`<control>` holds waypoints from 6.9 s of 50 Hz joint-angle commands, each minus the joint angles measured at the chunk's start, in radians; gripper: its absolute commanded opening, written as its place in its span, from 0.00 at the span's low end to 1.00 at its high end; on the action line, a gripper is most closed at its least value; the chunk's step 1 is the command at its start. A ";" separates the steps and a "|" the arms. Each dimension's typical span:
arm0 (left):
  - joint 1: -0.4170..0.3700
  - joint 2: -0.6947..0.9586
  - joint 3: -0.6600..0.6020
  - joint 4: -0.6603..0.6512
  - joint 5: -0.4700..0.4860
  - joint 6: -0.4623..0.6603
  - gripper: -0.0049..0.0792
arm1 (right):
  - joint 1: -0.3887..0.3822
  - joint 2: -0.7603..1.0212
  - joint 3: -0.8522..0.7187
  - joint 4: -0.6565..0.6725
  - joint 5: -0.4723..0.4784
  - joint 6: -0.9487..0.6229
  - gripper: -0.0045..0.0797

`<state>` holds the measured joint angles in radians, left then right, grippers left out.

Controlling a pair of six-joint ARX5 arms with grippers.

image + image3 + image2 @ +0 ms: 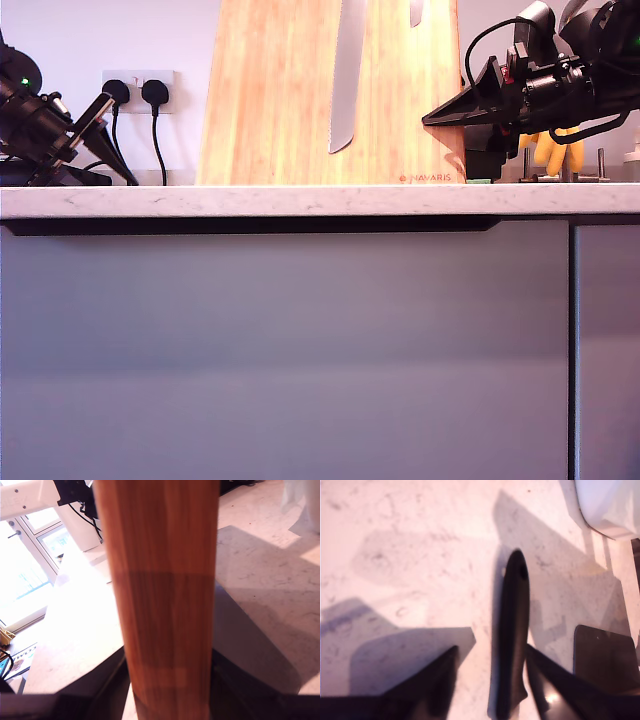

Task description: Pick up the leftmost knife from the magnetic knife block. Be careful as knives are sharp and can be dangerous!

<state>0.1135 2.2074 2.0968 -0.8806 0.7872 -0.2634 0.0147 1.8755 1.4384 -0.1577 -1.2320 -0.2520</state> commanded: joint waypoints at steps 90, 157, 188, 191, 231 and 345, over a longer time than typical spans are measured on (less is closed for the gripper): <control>-0.195 -0.160 0.414 -0.377 -0.151 0.277 0.04 | 0.025 -0.109 0.034 -0.170 -0.056 0.008 0.60; -0.238 -0.282 0.414 -0.377 -0.198 0.385 0.04 | -0.133 -0.201 0.035 -0.358 0.008 0.098 0.04; -0.278 -0.317 0.413 -0.435 -0.270 0.431 0.04 | -0.098 -0.388 0.035 -0.503 0.552 0.122 0.04; -0.277 -0.317 0.413 -0.436 -0.301 0.433 0.04 | -0.093 -0.422 0.035 -0.499 0.598 0.121 0.04; -0.278 -0.380 0.078 -0.261 -0.319 0.484 0.04 | -0.065 -0.645 0.035 -0.488 0.798 0.086 0.04; -0.280 -1.986 -1.620 0.487 -0.623 0.252 0.04 | 0.103 -1.824 -0.914 -0.396 1.128 0.184 0.04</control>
<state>-0.1638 0.2321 0.4881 -0.3782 0.1619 0.0013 0.1135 0.0437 0.5236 -0.5400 -0.1020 -0.0750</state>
